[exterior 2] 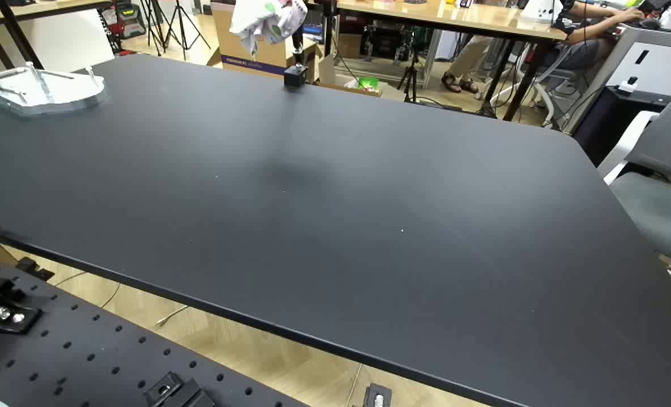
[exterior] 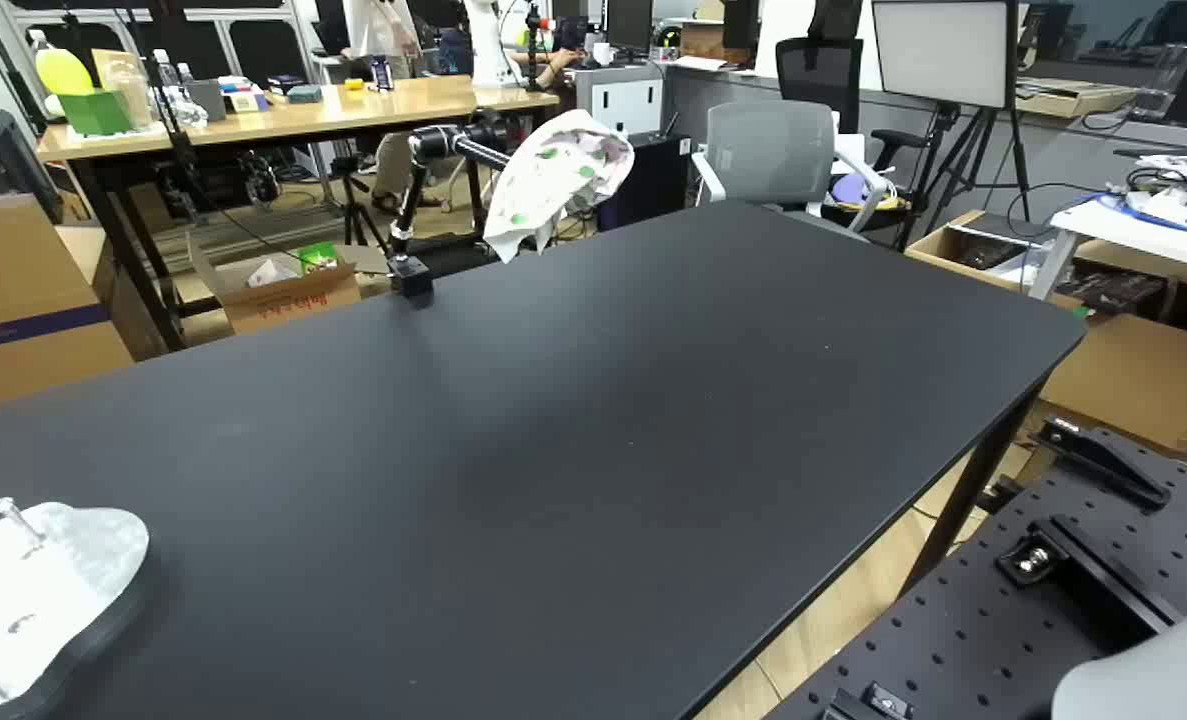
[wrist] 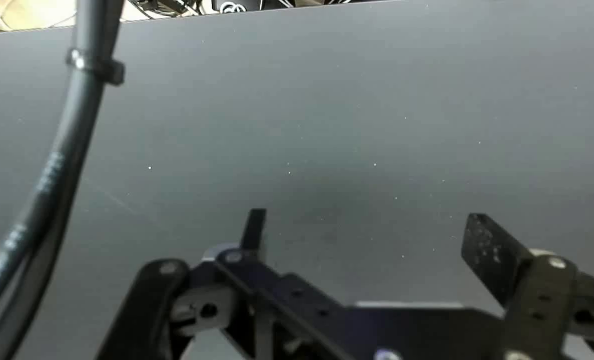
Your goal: Take the cloth off the black stand and put it on the table
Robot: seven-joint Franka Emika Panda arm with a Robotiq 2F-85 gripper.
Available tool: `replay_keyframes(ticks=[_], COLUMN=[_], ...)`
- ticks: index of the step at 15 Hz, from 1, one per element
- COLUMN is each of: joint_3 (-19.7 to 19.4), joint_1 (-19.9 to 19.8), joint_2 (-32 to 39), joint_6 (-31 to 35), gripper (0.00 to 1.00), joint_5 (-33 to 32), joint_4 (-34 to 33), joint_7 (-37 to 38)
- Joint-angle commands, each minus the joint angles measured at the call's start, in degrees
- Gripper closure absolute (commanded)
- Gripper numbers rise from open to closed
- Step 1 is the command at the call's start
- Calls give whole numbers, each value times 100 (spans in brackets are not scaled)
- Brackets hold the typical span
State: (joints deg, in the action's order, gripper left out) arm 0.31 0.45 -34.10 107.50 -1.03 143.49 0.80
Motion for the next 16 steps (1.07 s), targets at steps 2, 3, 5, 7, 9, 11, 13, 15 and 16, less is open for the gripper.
replay_keyframes(ticks=[2, 3, 5, 7, 9, 11, 13, 15, 16], joint_3=[10, 10, 10, 10, 10, 10, 10, 107, 123], joint_1=[-10, -10, -10, -10, -10, -10, -10, -169, -237], joint_2=[5, 5, 5, 5, 5, 5, 5, 153, 255], joint_6=[-13, -13, -13, -13, -13, -13, -13, 453, 762], gripper=[0, 0, 0, 0, 0, 0, 0, 0, 0], joint_5=[6, 6, 6, 6, 6, 6, 6, -174, -218], joint_4=[-11, -11, -11, -11, -11, -11, -11, -10, -25], joint_7=[-3, -3, -3, -3, -3, -3, -3, 361, 502])
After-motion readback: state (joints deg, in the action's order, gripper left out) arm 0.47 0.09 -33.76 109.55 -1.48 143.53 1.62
